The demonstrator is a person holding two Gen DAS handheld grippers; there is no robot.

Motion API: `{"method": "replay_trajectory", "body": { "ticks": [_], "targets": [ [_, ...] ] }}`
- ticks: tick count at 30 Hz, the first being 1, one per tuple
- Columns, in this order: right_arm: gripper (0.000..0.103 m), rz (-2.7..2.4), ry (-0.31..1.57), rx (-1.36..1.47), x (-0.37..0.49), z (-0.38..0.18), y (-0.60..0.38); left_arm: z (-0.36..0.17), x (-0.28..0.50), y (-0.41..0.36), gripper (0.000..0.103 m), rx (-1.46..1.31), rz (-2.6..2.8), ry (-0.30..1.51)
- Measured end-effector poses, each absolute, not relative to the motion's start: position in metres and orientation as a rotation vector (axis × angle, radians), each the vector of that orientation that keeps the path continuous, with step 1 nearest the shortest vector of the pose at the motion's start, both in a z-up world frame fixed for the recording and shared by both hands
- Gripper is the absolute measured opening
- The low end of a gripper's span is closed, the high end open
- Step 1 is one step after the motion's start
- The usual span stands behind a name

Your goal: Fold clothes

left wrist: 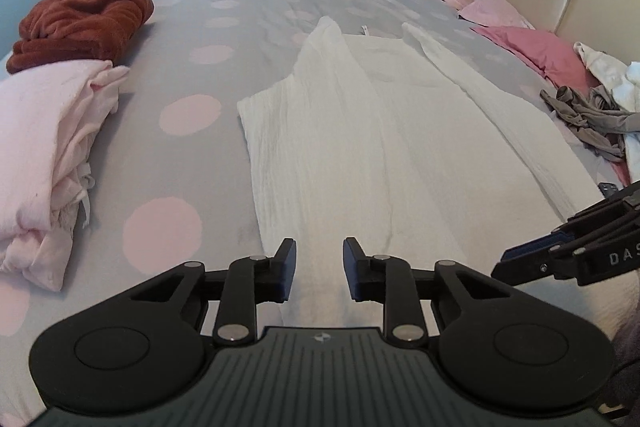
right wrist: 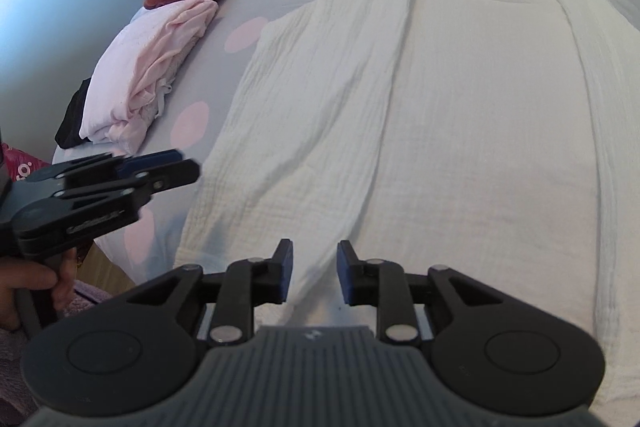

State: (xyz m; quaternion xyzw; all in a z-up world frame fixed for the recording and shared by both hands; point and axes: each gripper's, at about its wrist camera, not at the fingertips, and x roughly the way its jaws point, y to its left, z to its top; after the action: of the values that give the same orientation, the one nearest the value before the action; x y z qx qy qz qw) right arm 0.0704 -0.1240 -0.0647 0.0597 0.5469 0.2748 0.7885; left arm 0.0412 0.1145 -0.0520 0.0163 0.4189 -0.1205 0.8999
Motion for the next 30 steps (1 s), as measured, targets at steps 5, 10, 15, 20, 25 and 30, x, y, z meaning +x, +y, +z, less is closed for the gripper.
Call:
{"method": "replay_trajectory", "body": {
  "ticks": [5,10,15,20,25,30],
  "targets": [
    [0.028,0.613,1.194,0.129,0.078,-0.069,-0.118,-0.067,0.059,0.102,0.013,0.124,-0.250,0.871],
    [0.028,0.621,1.212,0.132,0.085,-0.074,-0.116,-0.079,0.068,0.106,0.000,0.113,-0.242,0.892],
    [0.028,0.602,1.213,0.151,0.090,-0.075,-0.123,-0.067,0.056,0.108,0.000,0.091,-0.273,0.883],
    [0.031,0.570,1.180,0.179,0.089,-0.065,-0.141,-0.049,0.030,0.106,0.000,0.067,-0.338,0.894],
    [0.033,0.538,1.154,0.203,0.082,-0.054,-0.164,-0.026,-0.012,0.098,0.000,0.047,-0.441,0.929],
    [0.033,0.536,1.141,0.181,0.067,-0.043,-0.180,-0.018,-0.060,0.074,0.000,0.124,-0.580,0.997]
  ]
}}
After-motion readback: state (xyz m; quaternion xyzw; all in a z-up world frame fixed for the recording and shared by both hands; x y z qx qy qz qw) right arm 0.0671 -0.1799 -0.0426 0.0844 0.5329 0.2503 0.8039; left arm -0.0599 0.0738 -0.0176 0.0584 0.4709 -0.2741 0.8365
